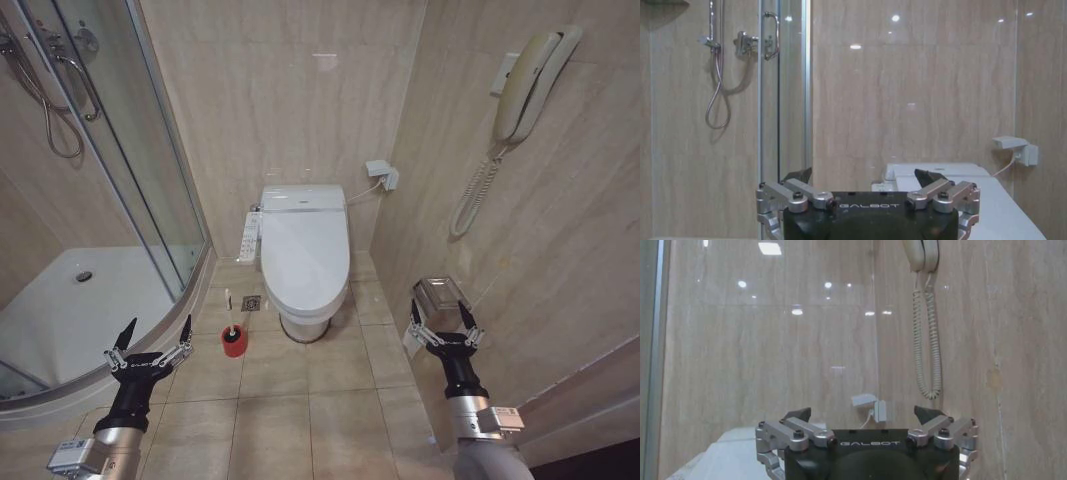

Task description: Open the toilet lid, clean the toilet bowl with a toilet brush, close the toilet lid, and flush.

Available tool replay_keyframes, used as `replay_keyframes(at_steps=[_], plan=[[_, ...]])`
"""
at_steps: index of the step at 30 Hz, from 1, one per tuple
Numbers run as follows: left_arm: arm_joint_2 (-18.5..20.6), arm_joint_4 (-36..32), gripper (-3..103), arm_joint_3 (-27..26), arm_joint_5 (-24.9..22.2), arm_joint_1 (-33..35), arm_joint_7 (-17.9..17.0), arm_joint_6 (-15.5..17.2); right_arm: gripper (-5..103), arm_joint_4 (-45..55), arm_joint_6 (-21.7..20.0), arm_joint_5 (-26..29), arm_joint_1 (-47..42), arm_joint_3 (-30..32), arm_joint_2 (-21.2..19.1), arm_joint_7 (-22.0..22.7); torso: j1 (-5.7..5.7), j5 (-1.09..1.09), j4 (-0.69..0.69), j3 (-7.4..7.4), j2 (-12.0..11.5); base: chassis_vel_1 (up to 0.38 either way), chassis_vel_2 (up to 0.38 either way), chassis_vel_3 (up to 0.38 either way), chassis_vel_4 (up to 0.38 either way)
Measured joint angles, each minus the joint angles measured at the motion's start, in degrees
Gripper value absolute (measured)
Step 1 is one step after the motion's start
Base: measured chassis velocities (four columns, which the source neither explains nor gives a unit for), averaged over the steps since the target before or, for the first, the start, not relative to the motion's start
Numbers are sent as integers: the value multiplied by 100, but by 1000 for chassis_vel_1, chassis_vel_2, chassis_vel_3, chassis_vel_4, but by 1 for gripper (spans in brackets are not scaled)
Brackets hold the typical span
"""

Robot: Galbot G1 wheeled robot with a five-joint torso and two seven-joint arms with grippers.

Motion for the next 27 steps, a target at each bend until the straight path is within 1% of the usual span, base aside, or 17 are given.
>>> replay_keyframes(at_steps=[27], plan=[[0,0,100,0,0,0,0,0,100,0,0,0,0,0,0,0,0,0,0,0,0,0,0,0,0]])
